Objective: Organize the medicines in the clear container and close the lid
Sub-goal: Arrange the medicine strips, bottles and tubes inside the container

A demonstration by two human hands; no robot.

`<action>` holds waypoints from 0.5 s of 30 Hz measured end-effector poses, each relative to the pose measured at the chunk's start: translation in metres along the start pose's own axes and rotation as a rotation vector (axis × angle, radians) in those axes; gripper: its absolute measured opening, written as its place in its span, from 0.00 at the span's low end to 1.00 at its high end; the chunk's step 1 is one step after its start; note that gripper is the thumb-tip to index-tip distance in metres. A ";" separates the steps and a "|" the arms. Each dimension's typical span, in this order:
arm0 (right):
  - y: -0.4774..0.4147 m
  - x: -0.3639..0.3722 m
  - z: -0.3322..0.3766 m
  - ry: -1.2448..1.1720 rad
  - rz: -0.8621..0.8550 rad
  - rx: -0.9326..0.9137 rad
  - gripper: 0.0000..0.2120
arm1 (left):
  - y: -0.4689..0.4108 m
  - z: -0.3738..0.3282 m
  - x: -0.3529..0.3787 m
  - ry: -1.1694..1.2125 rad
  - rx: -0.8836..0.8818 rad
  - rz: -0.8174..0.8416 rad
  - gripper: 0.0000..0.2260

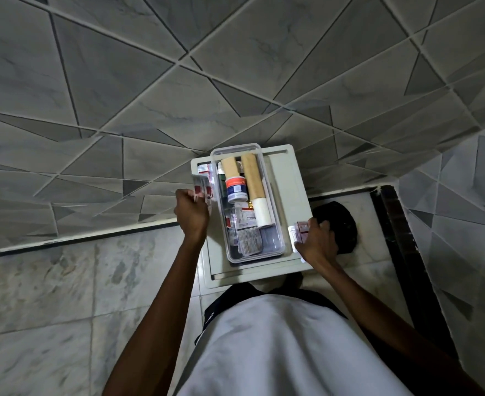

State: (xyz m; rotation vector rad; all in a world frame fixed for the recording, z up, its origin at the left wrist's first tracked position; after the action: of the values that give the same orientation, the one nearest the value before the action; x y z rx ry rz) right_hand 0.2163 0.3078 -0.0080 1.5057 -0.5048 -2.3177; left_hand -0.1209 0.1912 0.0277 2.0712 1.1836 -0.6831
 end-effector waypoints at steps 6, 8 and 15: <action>-0.003 -0.003 0.000 -0.002 0.012 0.001 0.32 | 0.043 -0.012 0.022 0.182 0.073 0.216 0.06; -0.003 -0.005 0.002 -0.033 0.007 0.003 0.30 | 0.057 -0.010 0.032 0.168 0.079 0.287 0.07; 0.001 -0.020 0.010 -0.103 -0.086 -0.026 0.14 | 0.089 0.003 0.063 -0.107 0.156 0.466 0.07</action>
State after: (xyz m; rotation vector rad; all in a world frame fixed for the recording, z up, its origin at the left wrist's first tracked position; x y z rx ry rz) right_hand 0.2148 0.3168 0.0127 1.4286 -0.4417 -2.4676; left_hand -0.0136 0.1887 0.0057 2.2938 0.5679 -0.6630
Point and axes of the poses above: each hand's wrist, its own y-axis away from the middle knuckle, its own x-axis out of the palm, z = x × y, the point moved 10 cm from there along -y, towards the middle knuckle, and after that the axes turned 13 degrees about -y, right-handed, at the moved point
